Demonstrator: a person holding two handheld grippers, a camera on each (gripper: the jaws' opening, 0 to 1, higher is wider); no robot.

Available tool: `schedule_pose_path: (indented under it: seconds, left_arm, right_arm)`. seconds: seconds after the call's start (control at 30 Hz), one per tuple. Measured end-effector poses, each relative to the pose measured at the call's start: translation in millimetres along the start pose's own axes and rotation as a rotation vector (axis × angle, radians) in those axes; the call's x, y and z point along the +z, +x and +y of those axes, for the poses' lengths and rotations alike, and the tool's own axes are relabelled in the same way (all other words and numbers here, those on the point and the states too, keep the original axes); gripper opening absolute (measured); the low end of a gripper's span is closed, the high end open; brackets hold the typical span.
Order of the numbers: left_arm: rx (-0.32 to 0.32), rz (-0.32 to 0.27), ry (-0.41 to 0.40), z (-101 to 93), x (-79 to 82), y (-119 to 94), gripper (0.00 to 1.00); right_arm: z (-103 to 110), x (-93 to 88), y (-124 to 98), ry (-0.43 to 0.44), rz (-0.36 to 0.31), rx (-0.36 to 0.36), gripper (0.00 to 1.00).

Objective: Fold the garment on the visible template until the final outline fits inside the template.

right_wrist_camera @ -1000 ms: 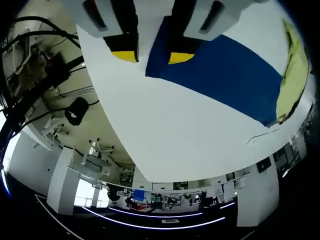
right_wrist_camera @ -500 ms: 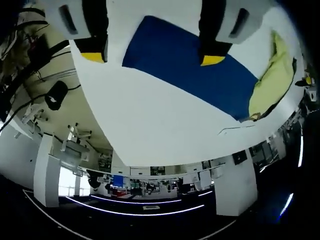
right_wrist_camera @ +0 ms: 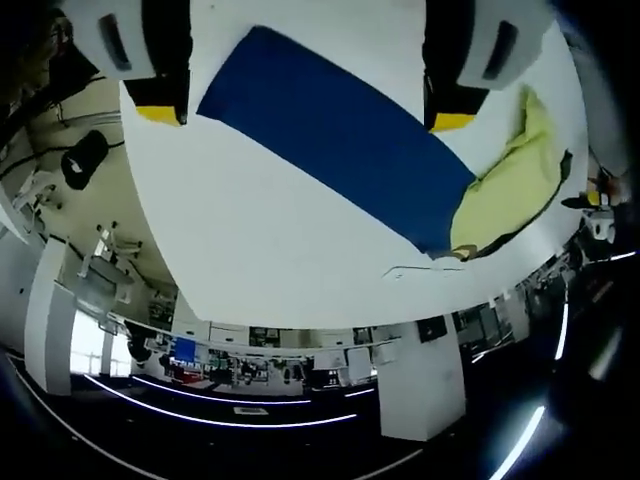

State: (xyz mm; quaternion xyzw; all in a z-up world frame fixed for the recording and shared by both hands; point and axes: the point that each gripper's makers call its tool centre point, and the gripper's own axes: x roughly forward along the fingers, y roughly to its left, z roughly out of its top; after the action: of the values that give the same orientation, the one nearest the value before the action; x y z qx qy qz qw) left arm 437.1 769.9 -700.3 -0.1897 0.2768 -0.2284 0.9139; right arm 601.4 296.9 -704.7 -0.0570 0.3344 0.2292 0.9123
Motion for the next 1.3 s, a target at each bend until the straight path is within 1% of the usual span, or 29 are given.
schedule_pose_path:
  seconds: [0.03,0.1,0.13,0.27,0.43,0.47,0.5,0.6,0.67,0.7,0.8,0.97,1.1,1.2,1.3]
  left_arm:
    - [0.001,0.0,0.003,0.4,0.5,-1,0.8]
    - [0.004,-0.004,0.006,1.5,1.9,-2,0.8]
    - [0.003,-0.014,-0.001,1.4,3.7,-3,0.8]
    - [0.004,-0.019,0.007,0.5,4.7,-6,0.8]
    - [0.006,-0.02,0.019,1.9,4.5,-9,0.8]
    - [0.005,-0.019,0.022,1.8,4.2,-10,0.8]
    - [0.007,-0.014,0.028,2.1,2.8,-10,0.79]
    - [0.008,-0.003,0.039,1.4,-0.6,-11,0.79]
    - [0.01,-0.004,0.045,0.7,-1.8,-13,0.79]
    - [0.014,-0.007,0.059,0.5,-2.0,-14,0.79]
    - [0.008,-0.01,0.055,-0.9,-2.2,-16,0.77]
    - [0.007,0.001,0.075,-1.0,-2.8,-19,0.77]
    - [0.005,0.008,0.092,0.5,-2.8,-22,0.78]
    - [0.004,0.023,0.112,1.2,-5.2,-22,0.78]
    - [0.004,0.045,0.148,0.6,-9.4,-23,0.77]
  right_arm:
    - [6,0.2,-2,-0.008,0.005,0.01,0.99]
    - [11,0.4,-3,-0.03,0.013,0.017,0.99]
    - [11,0.6,-3,-0.031,0.012,0.024,0.98]
    - [19,-1.0,-4,-0.04,0.021,0.051,0.98]
    - [37,2.2,-7,-0.064,0.015,0.094,0.96]
    - [30,2.2,-3,-0.078,0.024,0.105,0.95]
    - [28,3.8,-1,-0.086,0.02,0.11,0.94]
    - [31,5.9,4,-0.09,0.011,0.149,0.94]
    - [36,7.2,6,-0.112,0.011,0.165,0.93]
    - [41,9.4,6,-0.138,0.006,0.185,0.93]
    - [49,14.5,6,-0.177,-0.005,0.2,0.92]
    - [63,21.6,6,-0.204,-0.02,0.241,0.92]
    - [81,22.9,4,-0.233,-0.022,0.284,0.92]
    - [100,22.5,1,-0.244,-0.018,0.325,0.92]
    - [113,23.7,-1,-0.277,-0.02,0.337,0.9]
